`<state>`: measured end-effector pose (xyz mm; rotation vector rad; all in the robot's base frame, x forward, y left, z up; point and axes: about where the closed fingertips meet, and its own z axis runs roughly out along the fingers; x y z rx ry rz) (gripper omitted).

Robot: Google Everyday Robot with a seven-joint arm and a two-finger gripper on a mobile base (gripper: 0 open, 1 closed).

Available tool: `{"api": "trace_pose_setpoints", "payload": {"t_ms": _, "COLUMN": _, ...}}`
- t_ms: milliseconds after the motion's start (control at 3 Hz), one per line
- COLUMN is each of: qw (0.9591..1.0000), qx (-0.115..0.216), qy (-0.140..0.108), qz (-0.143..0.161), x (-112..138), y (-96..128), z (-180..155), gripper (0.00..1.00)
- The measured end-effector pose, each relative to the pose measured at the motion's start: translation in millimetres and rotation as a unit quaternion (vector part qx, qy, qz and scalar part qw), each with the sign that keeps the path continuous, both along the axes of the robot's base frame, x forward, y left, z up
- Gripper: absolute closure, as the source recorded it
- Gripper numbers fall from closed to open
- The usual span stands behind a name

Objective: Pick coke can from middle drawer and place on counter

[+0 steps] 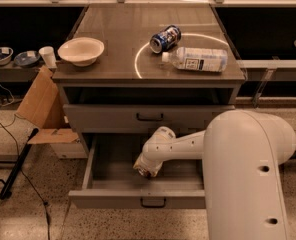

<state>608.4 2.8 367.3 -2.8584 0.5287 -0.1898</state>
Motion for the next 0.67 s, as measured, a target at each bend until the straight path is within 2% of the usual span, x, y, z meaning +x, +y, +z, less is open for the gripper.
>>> {"api": "trace_pose_setpoints", "payload": {"t_ms": 333, "qw": 0.9999, "qx": 0.0, "qy": 0.011, "qz": -0.013, "x": -6, "y": -6, "z": 2, "gripper": 0.88}}
{"api": "trace_pose_setpoints", "payload": {"t_ms": 667, "qw": 0.9987, "qx": 0.015, "qy": 0.006, "qz": -0.049, "x": -25, "y": -20, "z": 30, "gripper": 1.0}}
